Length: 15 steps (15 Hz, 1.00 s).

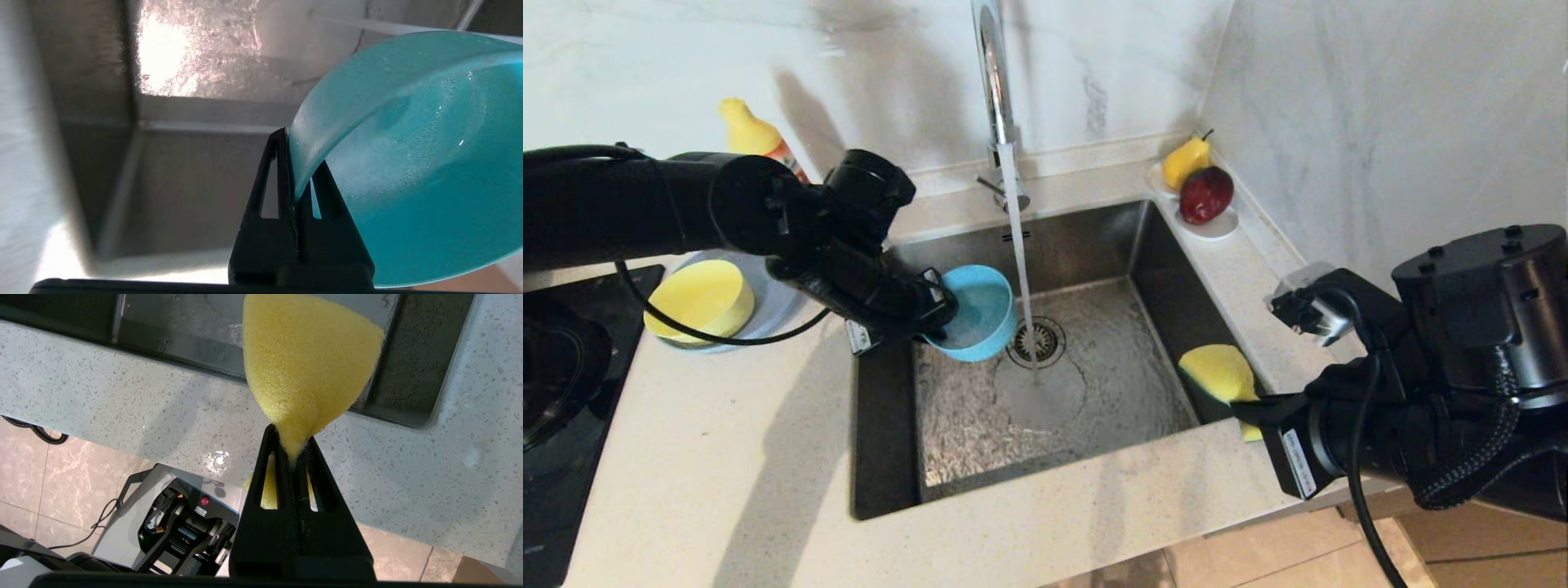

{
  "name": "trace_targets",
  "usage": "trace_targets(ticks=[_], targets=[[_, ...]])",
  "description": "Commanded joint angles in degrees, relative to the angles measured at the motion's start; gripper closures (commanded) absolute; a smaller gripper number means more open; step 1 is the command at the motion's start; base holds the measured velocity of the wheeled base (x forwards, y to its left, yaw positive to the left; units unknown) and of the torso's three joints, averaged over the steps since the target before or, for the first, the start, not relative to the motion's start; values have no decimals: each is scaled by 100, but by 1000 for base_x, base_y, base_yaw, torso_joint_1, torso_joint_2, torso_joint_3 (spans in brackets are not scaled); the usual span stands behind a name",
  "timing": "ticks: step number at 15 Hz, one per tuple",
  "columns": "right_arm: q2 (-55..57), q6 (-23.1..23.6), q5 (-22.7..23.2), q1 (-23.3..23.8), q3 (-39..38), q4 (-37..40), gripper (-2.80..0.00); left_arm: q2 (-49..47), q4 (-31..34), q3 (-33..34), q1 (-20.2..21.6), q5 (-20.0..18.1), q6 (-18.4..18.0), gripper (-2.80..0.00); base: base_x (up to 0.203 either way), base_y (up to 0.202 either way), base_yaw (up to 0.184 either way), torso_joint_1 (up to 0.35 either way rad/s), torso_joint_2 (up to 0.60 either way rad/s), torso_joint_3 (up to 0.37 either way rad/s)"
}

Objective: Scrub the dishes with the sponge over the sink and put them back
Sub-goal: Wash the bowl

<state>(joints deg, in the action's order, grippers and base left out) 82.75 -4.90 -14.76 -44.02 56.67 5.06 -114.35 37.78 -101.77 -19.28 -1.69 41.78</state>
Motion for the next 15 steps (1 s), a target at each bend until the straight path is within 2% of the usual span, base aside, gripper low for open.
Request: trace_targets(ticks=[1, 3, 4, 6, 9, 11, 15], targets=[[-22, -2, -9, -1, -7, 4, 0, -305, 19, -223, -105, 9, 191, 0, 0, 0, 0, 0, 0, 0], [-31, -2, -9, -1, -7, 4, 0, -549, 16, -532, -222, 186, 353, 0, 0, 0, 0, 0, 0, 0], [-62, -2, -9, -1, -7, 4, 0, -665, -56, -588, -331, 447, 394, 0, 0, 0, 0, 0, 0, 0], [-84, -2, -9, -1, -7, 4, 0, -817, -460, -598, -451, 746, 427, 0, 0, 0, 0, 0, 0, 0], [-101, -2, -9, -1, -50, -5, 0, -928, -571, -598, -501, 770, 448, 0, 0, 0, 0, 0, 0, 0], [-110, 7, -9, -1, -69, -5, 0, -1011, -730, -598, -497, 794, 623, 0, 0, 0, 0, 0, 0, 0], [-136, 7, -9, -1, -69, -5, 0, -1058, -750, -598, -524, 785, 638, 0, 0, 0, 0, 0, 0, 0]])
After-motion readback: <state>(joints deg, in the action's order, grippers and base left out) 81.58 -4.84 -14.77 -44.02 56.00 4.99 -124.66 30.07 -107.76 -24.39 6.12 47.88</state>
